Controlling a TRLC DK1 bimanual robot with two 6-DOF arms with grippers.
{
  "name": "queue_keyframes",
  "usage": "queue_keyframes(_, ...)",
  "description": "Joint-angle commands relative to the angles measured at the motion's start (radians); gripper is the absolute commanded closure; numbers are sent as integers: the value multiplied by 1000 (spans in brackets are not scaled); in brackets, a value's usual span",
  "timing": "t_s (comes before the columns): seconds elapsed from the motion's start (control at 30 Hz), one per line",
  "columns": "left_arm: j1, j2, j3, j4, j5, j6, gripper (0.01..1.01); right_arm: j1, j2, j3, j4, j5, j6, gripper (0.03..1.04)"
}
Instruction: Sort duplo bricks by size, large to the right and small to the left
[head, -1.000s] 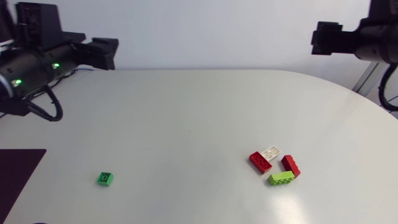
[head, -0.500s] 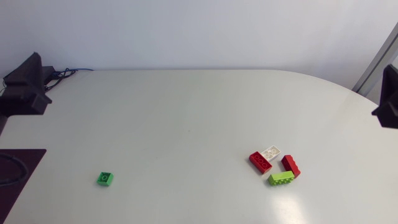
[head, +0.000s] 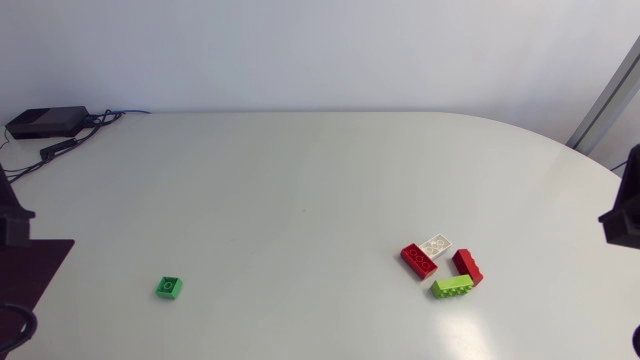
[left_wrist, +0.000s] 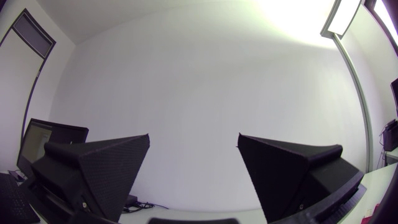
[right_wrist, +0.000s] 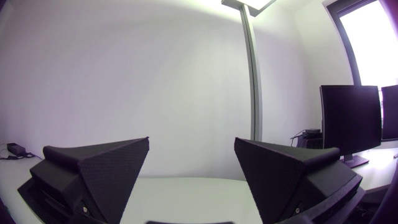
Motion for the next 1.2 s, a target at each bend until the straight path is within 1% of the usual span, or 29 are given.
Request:
queue_keyframes(0.0,-2,-23,-63,23,-6,-5,44,-4,-11,-51,48,-4,-16,75)
queue_keyframes(0.1,-9,-23,-106,58,-4,-8,44,7,-11,-86,82,-7,-17,72)
queue_keyframes(0.13,-14,-25,-115,61,-4,-8,44,12,-11,-111,115,-7,-21,72)
queue_keyframes(0.23,-35,-25,-115,60,-3,-25,44,27,-11,-196,255,-7,-47,72)
queue_keyframes(0.33,-51,-22,-117,44,-1,-53,44,30,-11,-281,401,-14,-48,72)
queue_keyframes(0.37,-55,-23,-117,29,0,-56,44,30,-11,-302,427,-25,-51,72)
queue_keyframes(0.47,-60,-23,-115,-29,0,-56,44,27,-10,-308,391,-33,-53,72)
queue_keyframes(0.57,-65,-23,-117,-95,7,-56,44,-7,-10,-308,365,-31,-54,72)
queue_keyframes(0.7,-69,-23,-117,-144,7,-54,44,-13,-8,-308,229,-33,-40,72)
queue_keyframes(0.8,-68,-23,-117,-167,8,-53,44,-18,-10,-308,189,-33,-40,72)
queue_keyframes(0.87,-68,-23,-117,-198,8,-48,44,-18,-10,-308,141,-33,-31,72)
queue_keyframes(0.93,-68,-23,-117,-233,8,-45,44,-16,-10,-308,60,-33,19,72)
queue_keyframes(0.97,-69,-25,-115,-247,8,-42,44,-16,-10,-308,32,-33,27,72)
queue_keyframes(1.07,-75,-23,-117,-286,8,-39,44,-18,-10,-308,-15,-33,29,72)
queue_keyframes(1.17,-91,-25,-115,-344,8,-38,44,-19,-8,-308,-27,-34,24,72)
